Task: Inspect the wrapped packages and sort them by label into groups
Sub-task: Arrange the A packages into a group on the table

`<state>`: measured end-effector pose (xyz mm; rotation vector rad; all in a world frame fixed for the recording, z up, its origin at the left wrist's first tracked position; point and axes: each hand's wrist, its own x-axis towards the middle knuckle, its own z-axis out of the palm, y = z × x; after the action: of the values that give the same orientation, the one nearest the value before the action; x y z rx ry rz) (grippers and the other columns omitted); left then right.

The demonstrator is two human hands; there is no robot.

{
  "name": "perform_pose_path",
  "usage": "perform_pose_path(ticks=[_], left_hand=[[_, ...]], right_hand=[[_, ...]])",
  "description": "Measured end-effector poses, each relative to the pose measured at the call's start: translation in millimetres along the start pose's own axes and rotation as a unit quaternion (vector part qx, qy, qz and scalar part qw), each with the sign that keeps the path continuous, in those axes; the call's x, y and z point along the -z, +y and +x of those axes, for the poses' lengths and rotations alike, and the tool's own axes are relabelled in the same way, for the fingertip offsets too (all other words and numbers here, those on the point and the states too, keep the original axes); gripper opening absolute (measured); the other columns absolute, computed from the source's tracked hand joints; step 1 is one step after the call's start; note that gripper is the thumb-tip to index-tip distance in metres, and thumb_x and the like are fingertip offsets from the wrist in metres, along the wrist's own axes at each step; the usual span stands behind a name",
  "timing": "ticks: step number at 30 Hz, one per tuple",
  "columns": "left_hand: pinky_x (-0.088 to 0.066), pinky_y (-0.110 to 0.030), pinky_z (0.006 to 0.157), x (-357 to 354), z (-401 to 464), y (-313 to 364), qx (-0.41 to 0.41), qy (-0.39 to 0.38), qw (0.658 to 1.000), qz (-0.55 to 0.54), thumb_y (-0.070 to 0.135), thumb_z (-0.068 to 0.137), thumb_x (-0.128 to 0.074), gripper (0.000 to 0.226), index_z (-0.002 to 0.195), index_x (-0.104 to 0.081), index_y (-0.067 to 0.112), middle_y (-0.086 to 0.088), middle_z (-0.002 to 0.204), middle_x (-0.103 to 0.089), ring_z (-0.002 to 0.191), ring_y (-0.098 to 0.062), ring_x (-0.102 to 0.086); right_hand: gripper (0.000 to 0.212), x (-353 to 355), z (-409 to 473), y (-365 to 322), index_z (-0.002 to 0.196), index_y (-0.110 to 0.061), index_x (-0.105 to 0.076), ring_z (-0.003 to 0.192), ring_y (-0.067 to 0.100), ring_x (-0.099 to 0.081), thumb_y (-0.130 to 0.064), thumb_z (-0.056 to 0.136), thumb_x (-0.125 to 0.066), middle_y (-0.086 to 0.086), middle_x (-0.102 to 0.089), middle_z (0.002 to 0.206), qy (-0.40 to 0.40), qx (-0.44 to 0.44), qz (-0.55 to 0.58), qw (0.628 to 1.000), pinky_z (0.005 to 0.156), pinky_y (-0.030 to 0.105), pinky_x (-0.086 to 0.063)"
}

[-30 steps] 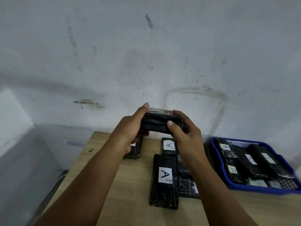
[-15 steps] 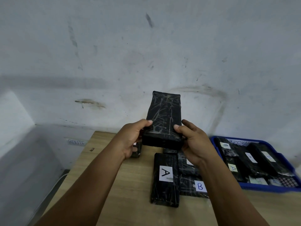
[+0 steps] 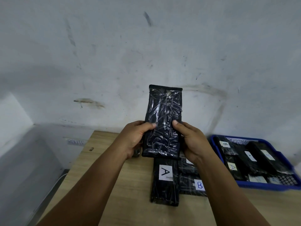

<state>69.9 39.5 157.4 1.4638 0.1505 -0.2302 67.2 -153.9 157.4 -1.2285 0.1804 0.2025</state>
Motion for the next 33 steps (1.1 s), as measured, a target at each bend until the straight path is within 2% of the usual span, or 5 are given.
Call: perform_pose_path(ticks=[11, 16, 23, 28, 33], left_hand=[[-0.058, -0.041, 0.096, 3.6, 7.7, 1.2, -0.114, 0.055, 0.988, 0.09, 0.032, 0.089, -0.078, 0.021, 0.107, -0.077, 0.021, 0.006, 0.1, -0.08, 0.095, -0.012, -0.076], [-0.059, -0.031, 0.093, 1.7, 1.6, 0.0, -0.138, 0.025, 0.98, 0.139, 0.032, 0.088, -0.079, 0.031, 0.118, -0.074, 0.025, 0.01, 0.104, -0.079, 0.094, -0.002, -0.074], [-0.056, -0.037, 0.097, 6.9, 5.8, 15.8, -0.182, 0.05, 0.961, 0.203, 0.038, 0.091, -0.075, 0.025, 0.115, -0.071, 0.034, 0.016, 0.106, -0.076, 0.101, -0.001, -0.071], [-0.053, -0.027, 0.098, 4.0, 1.8, 9.7, -0.222, 0.057, 0.951, 0.207, 0.018, 0.092, -0.075, 0.038, 0.127, -0.065, 0.029, 0.017, 0.112, -0.074, 0.105, 0.004, -0.067], [-0.054, -0.029, 0.099, 0.2, -1.8, 2.7, -0.238, 0.03, 0.948, 0.212, 0.013, 0.088, -0.078, 0.051, 0.133, -0.065, 0.032, 0.017, 0.114, -0.075, 0.108, 0.002, -0.068]], right_hand=[[0.078, -3.7, 6.0, 8.1, 0.146, -0.024, -0.056, 0.111, 0.025, -0.075, -0.048, 0.078, -0.087, 0.006, -0.074, 0.128, -0.013, 0.074, -0.119, 0.99, 0.099, 0.05, -0.058], [0.028, -1.8, 6.4, 1.3, 0.126, -0.021, -0.07, 0.107, 0.025, -0.076, -0.02, 0.098, -0.071, 0.005, -0.078, 0.113, -0.024, 0.138, -0.129, 0.982, 0.094, 0.045, -0.06], [0.037, -2.7, 4.9, 8.5, 0.133, -0.03, -0.067, 0.111, 0.018, -0.074, -0.02, 0.098, -0.073, 0.0, -0.076, 0.119, -0.029, 0.169, -0.178, 0.969, 0.097, 0.039, -0.06], [0.08, -6.2, 2.4, 6.3, 0.131, -0.056, -0.063, 0.124, 0.021, -0.066, -0.082, 0.057, -0.082, -0.005, -0.072, 0.13, -0.038, 0.059, -0.176, 0.982, 0.103, 0.054, -0.055], [0.038, -11.7, -1.6, 1.4, 0.118, -0.025, -0.075, 0.119, 0.03, -0.068, -0.055, 0.096, -0.065, 0.003, -0.076, 0.116, 0.037, 0.023, -0.019, 0.999, 0.098, 0.051, -0.058]])
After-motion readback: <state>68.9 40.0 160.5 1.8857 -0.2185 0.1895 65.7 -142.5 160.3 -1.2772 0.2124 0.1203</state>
